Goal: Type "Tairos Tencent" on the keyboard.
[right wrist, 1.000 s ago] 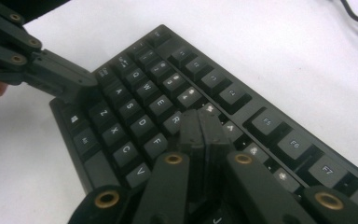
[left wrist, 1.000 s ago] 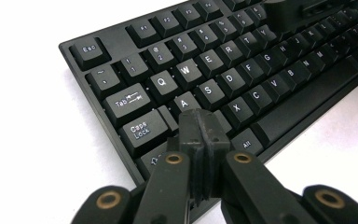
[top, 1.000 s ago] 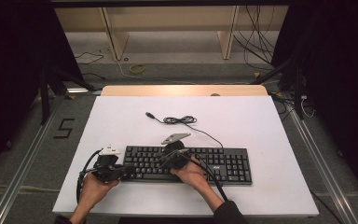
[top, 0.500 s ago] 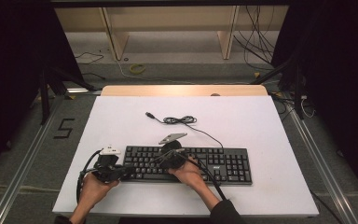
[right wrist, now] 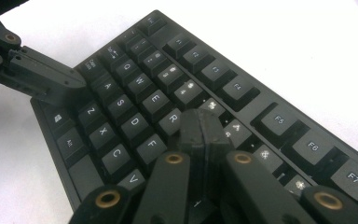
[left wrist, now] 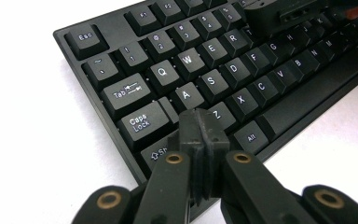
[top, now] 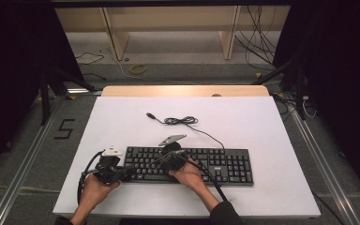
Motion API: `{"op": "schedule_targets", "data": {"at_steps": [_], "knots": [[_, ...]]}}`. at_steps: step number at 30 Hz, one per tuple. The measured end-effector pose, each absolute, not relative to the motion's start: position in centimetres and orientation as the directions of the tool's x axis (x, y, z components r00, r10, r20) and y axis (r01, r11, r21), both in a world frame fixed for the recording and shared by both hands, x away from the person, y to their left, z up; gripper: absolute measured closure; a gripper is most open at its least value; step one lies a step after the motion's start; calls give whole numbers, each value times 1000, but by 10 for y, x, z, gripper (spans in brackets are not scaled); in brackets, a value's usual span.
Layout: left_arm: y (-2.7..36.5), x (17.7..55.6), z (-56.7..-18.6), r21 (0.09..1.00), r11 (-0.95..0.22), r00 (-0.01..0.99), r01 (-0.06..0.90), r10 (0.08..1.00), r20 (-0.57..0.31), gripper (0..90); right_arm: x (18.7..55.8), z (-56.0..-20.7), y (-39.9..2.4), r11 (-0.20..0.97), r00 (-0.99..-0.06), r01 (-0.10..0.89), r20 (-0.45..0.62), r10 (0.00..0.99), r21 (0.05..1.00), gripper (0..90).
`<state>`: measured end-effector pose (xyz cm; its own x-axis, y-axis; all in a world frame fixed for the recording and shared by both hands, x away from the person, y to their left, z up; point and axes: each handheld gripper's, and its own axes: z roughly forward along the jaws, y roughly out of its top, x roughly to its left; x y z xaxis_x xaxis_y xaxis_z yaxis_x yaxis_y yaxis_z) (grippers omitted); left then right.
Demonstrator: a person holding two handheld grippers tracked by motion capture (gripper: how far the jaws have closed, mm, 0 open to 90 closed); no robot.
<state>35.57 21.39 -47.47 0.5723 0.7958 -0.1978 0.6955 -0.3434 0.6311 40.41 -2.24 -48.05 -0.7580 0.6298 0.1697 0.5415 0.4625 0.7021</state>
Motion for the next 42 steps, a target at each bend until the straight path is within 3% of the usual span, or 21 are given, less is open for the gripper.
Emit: {"op": "schedule_targets", "data": {"at_steps": [8,16,21,33,42], "knots": [[214,356,-474,641,-333,575,692,791,-209,893,404,-479,-24,450,-753,551,187,631,703,900],[214,354,-466,691,-305,588,656,781,-213,842,398,-470,-29,417,-762,540,214,611,731,832],[215,354,-464,709,-285,592,645,773,-228,769,397,-467,-36,403,-759,538,219,613,740,793],[213,357,-463,726,-235,573,646,778,-258,493,389,-459,-60,362,-755,535,239,611,763,645],[211,358,-463,747,-231,583,624,774,-248,380,385,-455,-72,355,-747,540,240,620,763,518]]}}
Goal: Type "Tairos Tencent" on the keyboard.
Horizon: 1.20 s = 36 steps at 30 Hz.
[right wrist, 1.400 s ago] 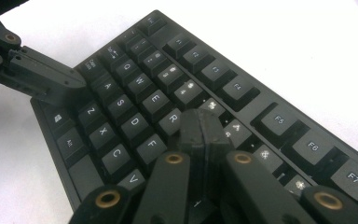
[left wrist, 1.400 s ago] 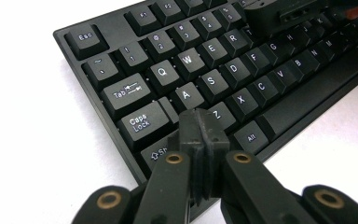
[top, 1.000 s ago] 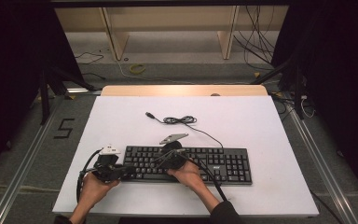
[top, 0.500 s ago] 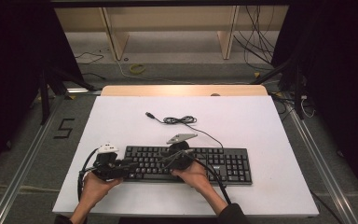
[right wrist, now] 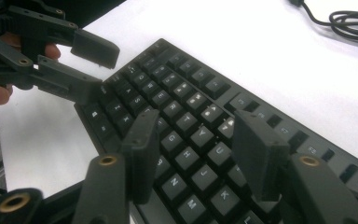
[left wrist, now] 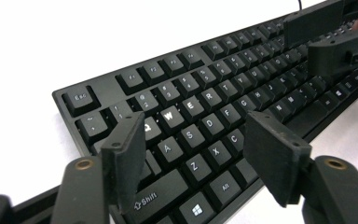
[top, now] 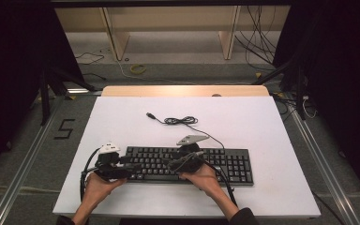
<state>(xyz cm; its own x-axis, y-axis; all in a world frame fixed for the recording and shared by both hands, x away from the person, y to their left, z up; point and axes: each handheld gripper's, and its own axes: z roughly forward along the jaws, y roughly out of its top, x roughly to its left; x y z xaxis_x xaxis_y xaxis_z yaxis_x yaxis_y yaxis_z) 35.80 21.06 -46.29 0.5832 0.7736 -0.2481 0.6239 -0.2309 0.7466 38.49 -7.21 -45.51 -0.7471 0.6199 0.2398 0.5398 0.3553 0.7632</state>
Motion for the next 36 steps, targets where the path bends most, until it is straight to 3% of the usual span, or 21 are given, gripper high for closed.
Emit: {"op": "schedule_targets", "data": {"at_steps": [25,29,36], "knots": [[199,367,-465,768,-232,593,597,773,-227,307,368,-457,-102,350,-738,542,234,633,764,389],[197,369,-465,768,-238,598,594,770,-224,339,366,-456,-103,349,-741,539,234,629,767,390],[196,374,-465,762,-247,602,598,766,-224,479,362,-457,-102,358,-748,534,230,622,766,389]]}}
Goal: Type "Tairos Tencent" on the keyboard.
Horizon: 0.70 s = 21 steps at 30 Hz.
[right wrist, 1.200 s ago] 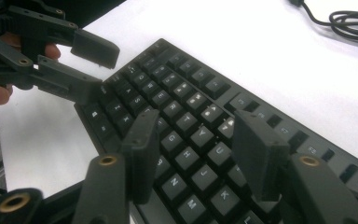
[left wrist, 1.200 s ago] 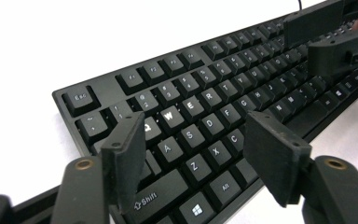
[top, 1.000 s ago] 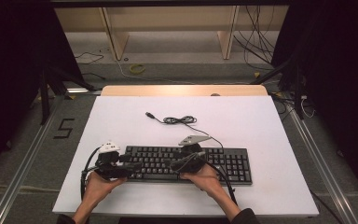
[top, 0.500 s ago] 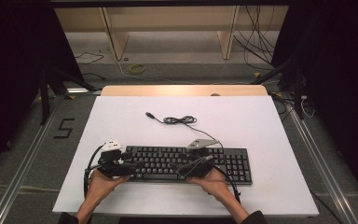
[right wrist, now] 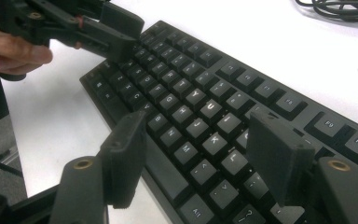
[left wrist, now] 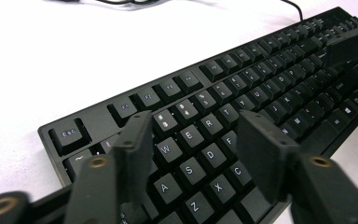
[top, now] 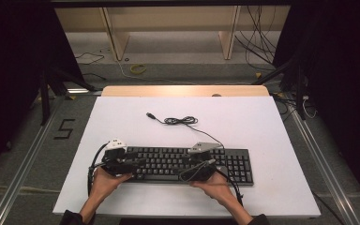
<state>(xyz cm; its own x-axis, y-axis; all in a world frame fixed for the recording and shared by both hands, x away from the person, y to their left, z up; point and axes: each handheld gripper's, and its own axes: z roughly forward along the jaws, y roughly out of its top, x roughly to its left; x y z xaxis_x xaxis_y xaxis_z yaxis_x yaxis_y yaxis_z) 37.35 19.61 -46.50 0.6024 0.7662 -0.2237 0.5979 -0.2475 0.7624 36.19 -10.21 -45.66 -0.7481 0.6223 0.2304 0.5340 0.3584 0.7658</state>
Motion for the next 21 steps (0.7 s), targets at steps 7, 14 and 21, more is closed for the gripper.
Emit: {"op": "schedule_targets", "data": {"at_steps": [7,14,21], "knots": [[191,377,-466,748,-283,619,601,756,-212,642,359,-458,-103,363,-752,529,226,619,767,383],[180,383,-468,725,-332,634,603,751,-184,806,356,-457,-105,364,-760,519,222,611,773,354],[175,389,-471,708,-358,638,608,751,-169,892,352,-456,-106,364,-766,508,216,605,781,348]]}}
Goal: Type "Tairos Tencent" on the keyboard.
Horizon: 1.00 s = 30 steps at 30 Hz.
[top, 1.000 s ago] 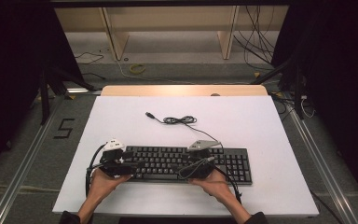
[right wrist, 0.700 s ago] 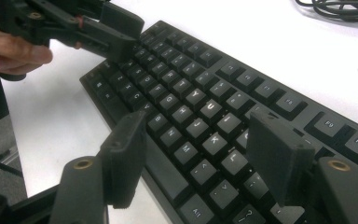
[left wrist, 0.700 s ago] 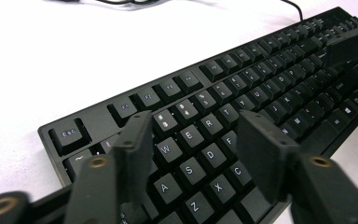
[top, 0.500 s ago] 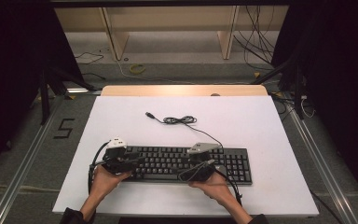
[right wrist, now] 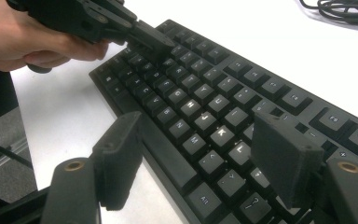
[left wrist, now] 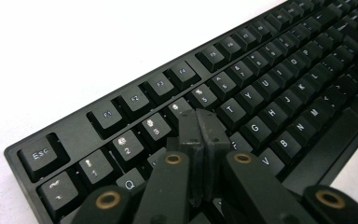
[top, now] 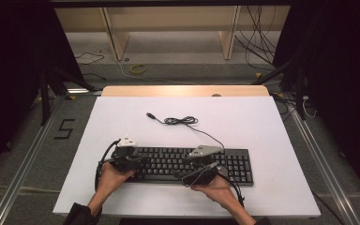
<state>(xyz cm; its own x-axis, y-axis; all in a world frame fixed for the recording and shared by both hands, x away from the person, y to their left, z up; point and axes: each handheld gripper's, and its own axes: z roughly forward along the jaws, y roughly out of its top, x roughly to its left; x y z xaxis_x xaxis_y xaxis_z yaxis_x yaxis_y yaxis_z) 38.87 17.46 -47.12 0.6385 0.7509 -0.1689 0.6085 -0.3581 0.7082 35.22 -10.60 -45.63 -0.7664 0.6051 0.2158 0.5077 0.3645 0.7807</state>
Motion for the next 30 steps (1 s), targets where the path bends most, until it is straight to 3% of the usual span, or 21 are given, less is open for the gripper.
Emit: {"op": "schedule_targets", "data": {"at_steps": [18,30], "knots": [[172,391,-476,697,-361,628,620,760,-165,893,350,-456,-105,367,-768,504,211,605,782,348],[178,385,-466,725,-315,628,613,751,-205,697,351,-456,-106,362,-764,505,210,610,784,350]]}}
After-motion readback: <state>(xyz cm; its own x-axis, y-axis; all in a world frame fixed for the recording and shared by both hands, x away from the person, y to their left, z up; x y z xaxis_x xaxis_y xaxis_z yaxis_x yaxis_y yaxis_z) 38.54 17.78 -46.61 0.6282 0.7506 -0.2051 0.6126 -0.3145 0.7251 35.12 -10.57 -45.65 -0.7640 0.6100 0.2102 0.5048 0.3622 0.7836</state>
